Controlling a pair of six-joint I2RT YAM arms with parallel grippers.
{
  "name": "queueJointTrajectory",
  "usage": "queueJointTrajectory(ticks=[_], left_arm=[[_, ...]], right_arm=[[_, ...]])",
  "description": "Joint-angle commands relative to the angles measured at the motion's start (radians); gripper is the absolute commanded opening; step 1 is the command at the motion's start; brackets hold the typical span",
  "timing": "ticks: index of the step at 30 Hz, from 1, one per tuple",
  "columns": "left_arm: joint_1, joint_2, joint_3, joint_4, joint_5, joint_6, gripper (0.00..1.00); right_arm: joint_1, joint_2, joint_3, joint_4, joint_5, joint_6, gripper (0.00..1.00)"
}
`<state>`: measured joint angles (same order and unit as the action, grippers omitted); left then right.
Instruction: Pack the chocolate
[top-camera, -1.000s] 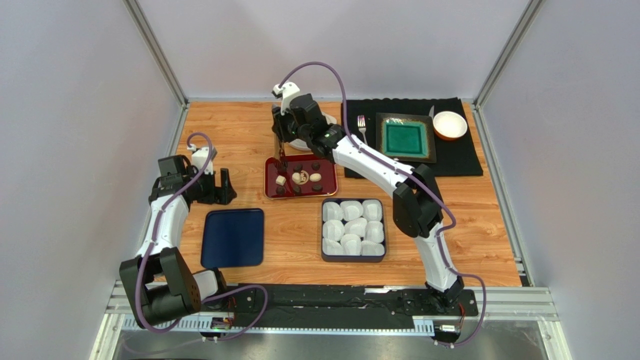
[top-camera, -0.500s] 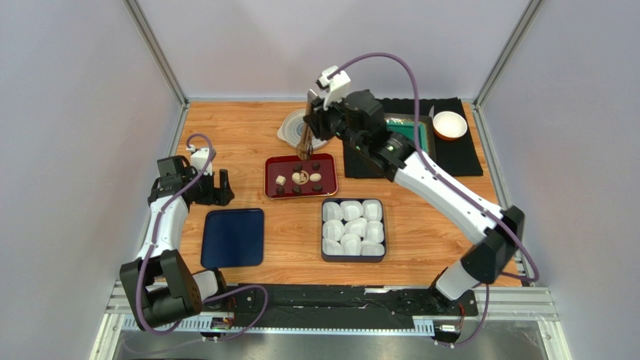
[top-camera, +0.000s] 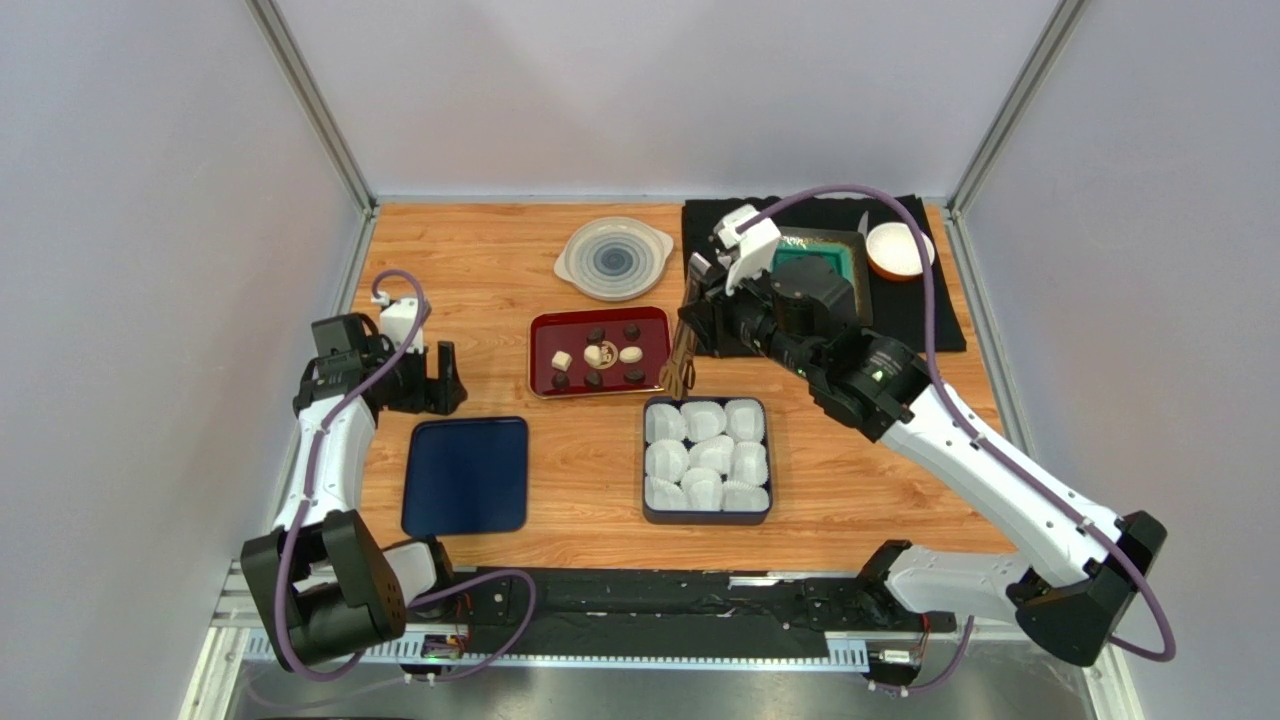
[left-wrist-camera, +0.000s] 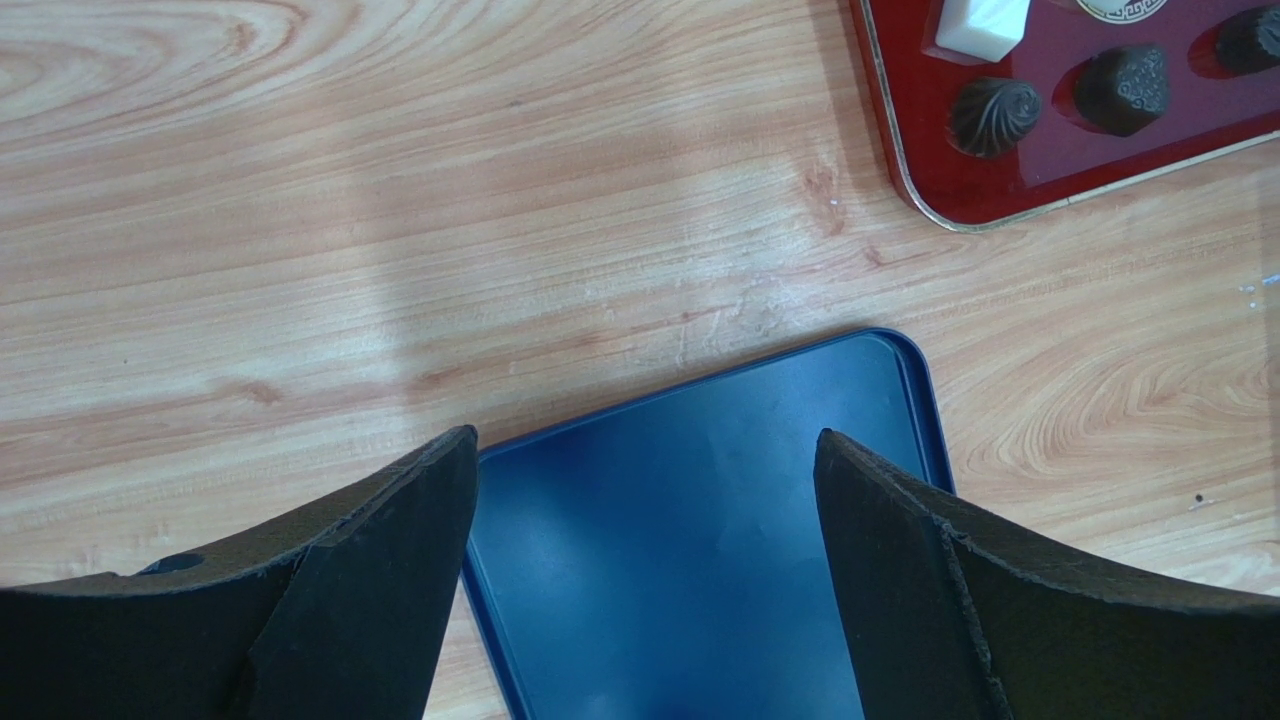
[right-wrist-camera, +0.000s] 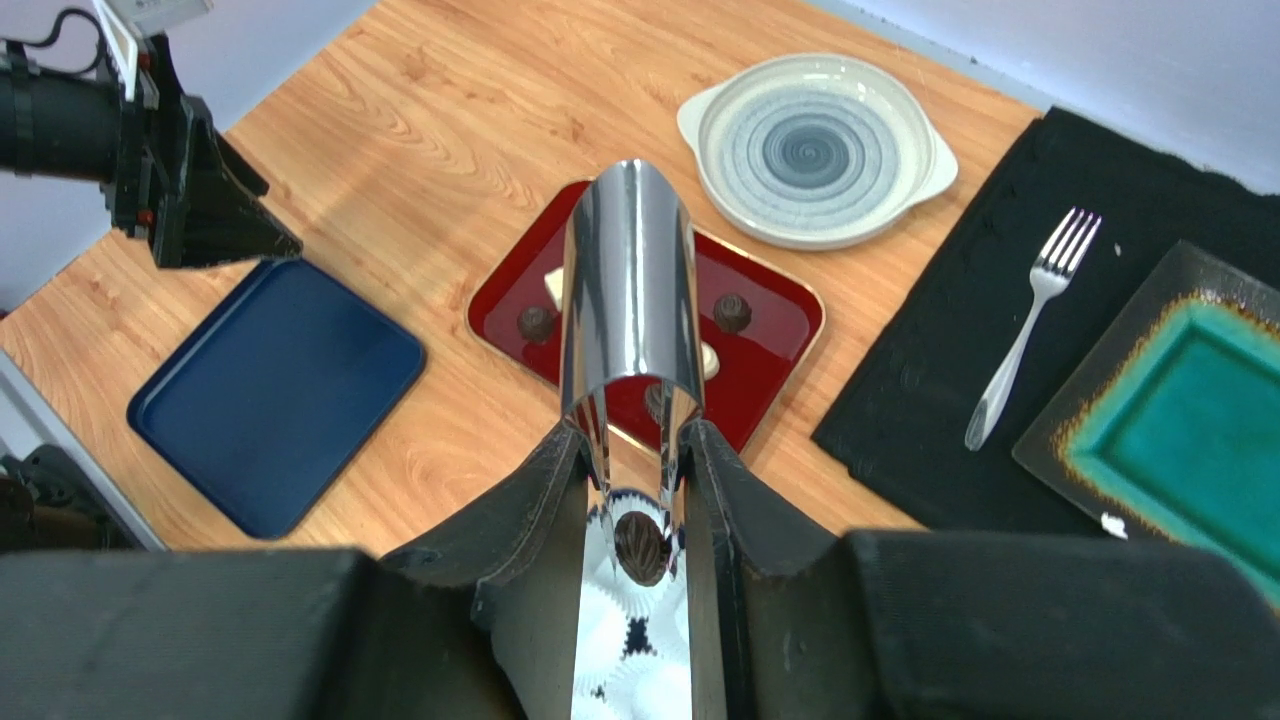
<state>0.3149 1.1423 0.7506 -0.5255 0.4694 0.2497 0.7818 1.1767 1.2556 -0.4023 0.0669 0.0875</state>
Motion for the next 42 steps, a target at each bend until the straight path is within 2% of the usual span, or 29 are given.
queueJointTrajectory(ticks=[1, 22, 36, 42], left_arm=[[0.009, -0.021, 0.009, -0.008, 0.014, 0.016, 0.91], [0.01, -0.03, 0.013, -0.018, 0.032, 0.017, 0.91], [0.01, -0.039, 0.016, -0.025, 0.029, 0.025, 0.91], [0.01, -0.046, 0.015, -0.027, 0.031, 0.026, 0.91]], right_arm=[[-0.003, -0.054, -0.05, 0.003, -0.018, 0.035, 0.0], [-0.003, 0.04, -0.134, 0.138, -0.085, 0.093, 0.01], [-0.003, 0.063, -0.121, 0.151, -0.067, 0.061, 0.12], [-0.003, 0.072, -0.11, 0.149, -0.027, 0.047, 0.14]])
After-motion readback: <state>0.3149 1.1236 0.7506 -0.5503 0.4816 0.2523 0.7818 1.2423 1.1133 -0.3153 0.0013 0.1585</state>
